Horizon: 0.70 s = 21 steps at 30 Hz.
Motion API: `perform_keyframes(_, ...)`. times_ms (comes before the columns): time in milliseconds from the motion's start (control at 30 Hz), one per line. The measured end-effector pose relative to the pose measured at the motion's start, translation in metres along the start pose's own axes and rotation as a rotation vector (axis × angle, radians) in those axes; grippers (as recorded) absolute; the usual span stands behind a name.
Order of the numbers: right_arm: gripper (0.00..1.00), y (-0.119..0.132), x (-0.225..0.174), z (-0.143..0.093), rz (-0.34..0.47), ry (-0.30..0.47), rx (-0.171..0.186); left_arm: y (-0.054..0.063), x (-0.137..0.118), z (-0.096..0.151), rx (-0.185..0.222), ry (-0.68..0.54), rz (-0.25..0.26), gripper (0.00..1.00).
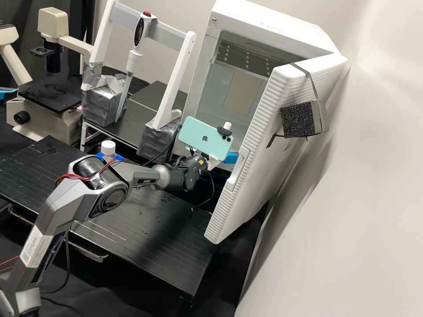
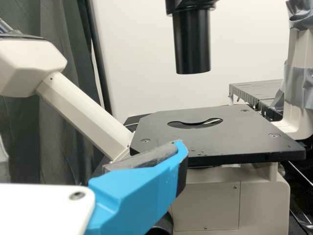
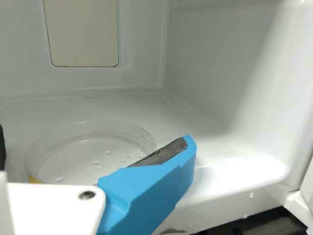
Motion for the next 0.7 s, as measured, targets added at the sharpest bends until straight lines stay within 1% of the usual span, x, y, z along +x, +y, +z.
perform_keyframes(33,0.0,-0.0003,0.0,-0.0001,-0.004,0.001,0.0,0.0,0.0,0.0,0.0,0.0,0.0,1.0)
perform_keyframes(133,0.0,-0.0009,0.0014,0.0,-0.011,0.005,0.001,0.0,0.0,0.0,0.0,0.0,0.0,1.0)
perform_keyframes(167,0.0,-0.0005,0.0026,-0.0002,-0.01,0.008,0.009,0.0,0.0,0.0,0.0,0.0,0.0,1.0)
perform_keyframes(267,0.0,-0.0015,0.0032,0.0,-0.019,0.01,-0.006,0.0,0.0,0.0,0.0,0.0,0.0,1.0)
perform_keyframes(500,0.0,-0.0013,0.0033,-0.0007,-0.023,0.013,-0.018,0.0,0.0,0.0,0.0,0.0,0.0,1.0)
perform_keyframes(700,0.0,-0.0014,0.0033,-0.0007,-0.023,0.013,-0.019,0.0,0.0,0.0,0.0,0.0,0.0,1.0)
